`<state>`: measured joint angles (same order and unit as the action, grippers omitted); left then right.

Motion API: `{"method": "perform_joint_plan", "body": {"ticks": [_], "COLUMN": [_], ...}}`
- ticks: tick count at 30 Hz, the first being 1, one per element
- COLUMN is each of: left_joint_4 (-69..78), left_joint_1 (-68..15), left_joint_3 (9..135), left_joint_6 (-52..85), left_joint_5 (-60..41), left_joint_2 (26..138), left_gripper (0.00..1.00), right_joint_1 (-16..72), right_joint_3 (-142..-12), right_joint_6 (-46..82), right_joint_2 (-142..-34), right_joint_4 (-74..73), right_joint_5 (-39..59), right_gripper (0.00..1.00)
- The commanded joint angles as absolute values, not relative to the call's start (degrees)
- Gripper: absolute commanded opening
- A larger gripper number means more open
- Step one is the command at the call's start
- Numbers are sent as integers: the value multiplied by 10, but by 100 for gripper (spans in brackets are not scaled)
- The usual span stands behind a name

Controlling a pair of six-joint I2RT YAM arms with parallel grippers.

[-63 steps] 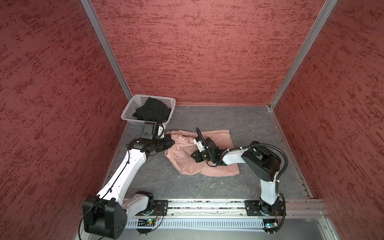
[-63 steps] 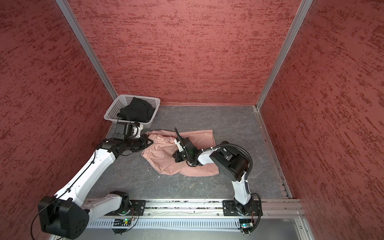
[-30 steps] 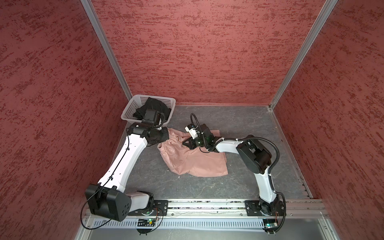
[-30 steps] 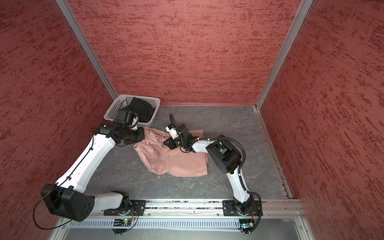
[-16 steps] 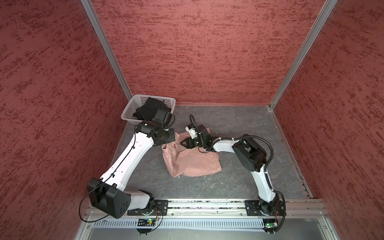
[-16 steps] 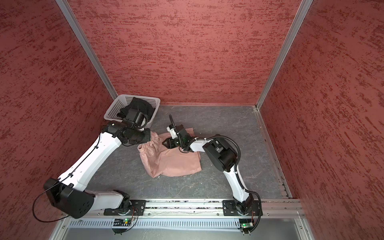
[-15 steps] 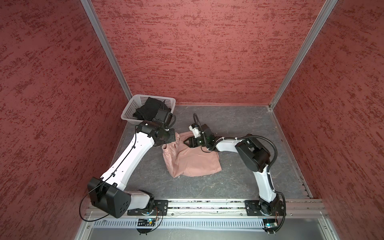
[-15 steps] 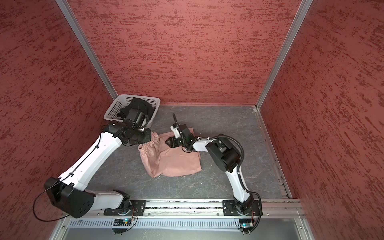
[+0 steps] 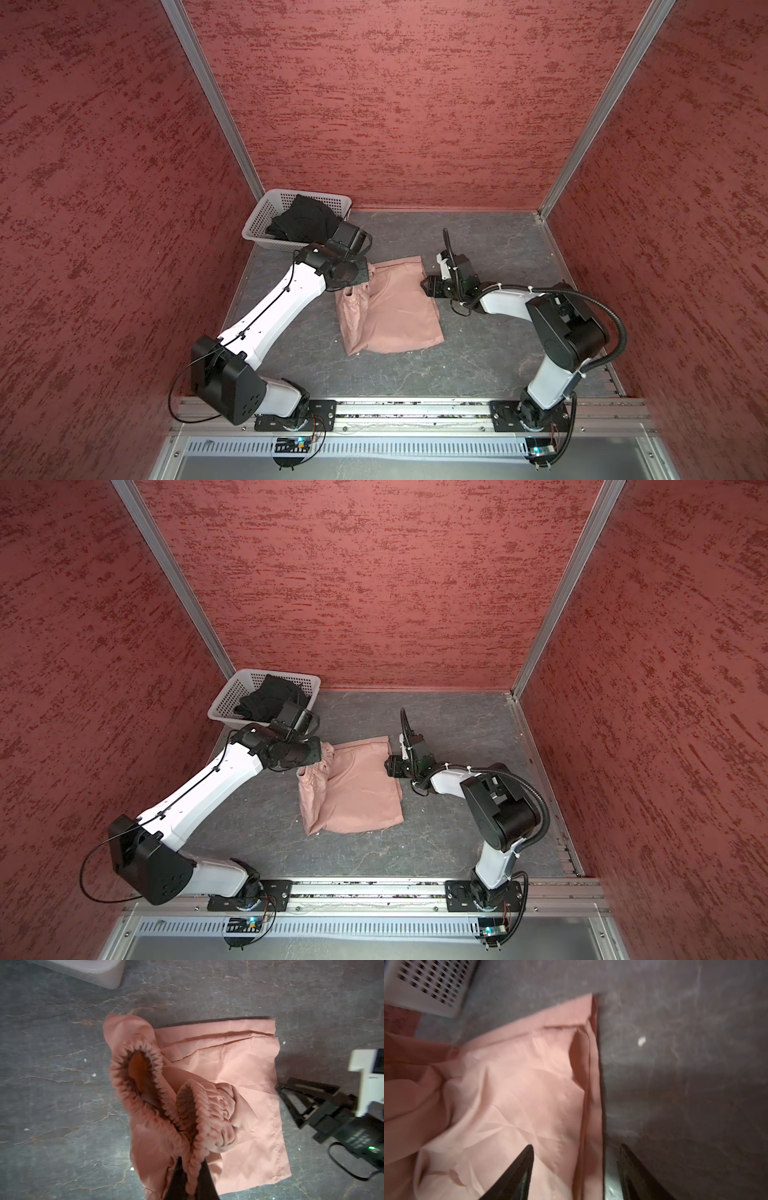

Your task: Fold and stack the shorts

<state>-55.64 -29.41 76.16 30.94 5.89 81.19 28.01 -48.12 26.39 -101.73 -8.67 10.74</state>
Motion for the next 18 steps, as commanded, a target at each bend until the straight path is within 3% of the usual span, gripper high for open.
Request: {"method": "perform_joint_plan", "body": {"ticks": [1, 6, 9, 18], "left_joint_4": [-494, -503, -499, -473], "left_joint_1": [-322, -350, -363, -410], "left_joint_3": [763, 795, 816, 892], "left_joint_6": [352, 356, 358, 360], "left_joint_5": [42, 49, 45, 10], "left_joint_2": [836, 873, 895, 984], "left_gripper": [0, 0, 0, 0], "right_joint_1": [279, 279, 279, 283], "right_joint_3": [-474, -476, -478, -469], "right_joint_6": [275, 280, 294, 319], "right_joint_2": [-1041, -1075, -1090, -1115], "right_joint_4": [-90, -132, -152, -190], "right_joint_5": [99, 142, 162, 179], "right_gripper": [63, 43, 37, 33]}}
